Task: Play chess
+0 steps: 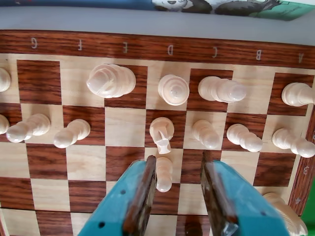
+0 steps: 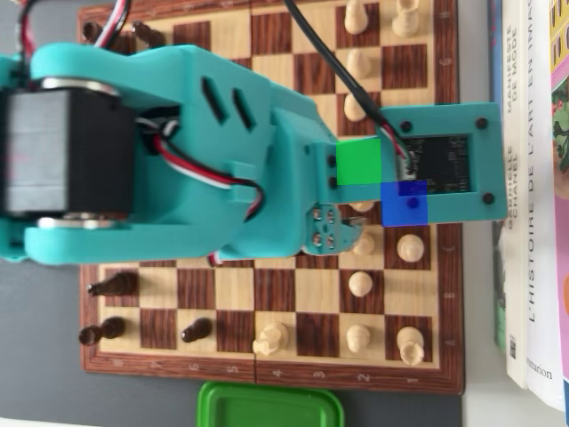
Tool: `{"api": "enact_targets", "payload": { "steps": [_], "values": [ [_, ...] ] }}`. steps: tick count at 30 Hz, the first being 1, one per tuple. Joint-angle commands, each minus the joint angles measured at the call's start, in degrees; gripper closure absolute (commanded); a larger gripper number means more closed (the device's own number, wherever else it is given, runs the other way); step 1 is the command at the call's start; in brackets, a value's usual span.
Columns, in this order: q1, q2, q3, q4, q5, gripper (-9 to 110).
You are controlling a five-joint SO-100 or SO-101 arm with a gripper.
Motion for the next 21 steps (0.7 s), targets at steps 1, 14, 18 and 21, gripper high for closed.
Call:
{"api": "enact_targets", "payload": {
  "steps": [1,14,18,21],
  "values": [
    [-0.1,-1.2,-4.7,0.1,-0.3,88],
    [-1.6,-7.4,-11.8,0.0,-0.3,88],
    [-1.8,-9.1,-13.8,0.0,-0.3,88],
    [-1.8,-10.2,-14.9,0.0,-0.3,88]
  ]
}}
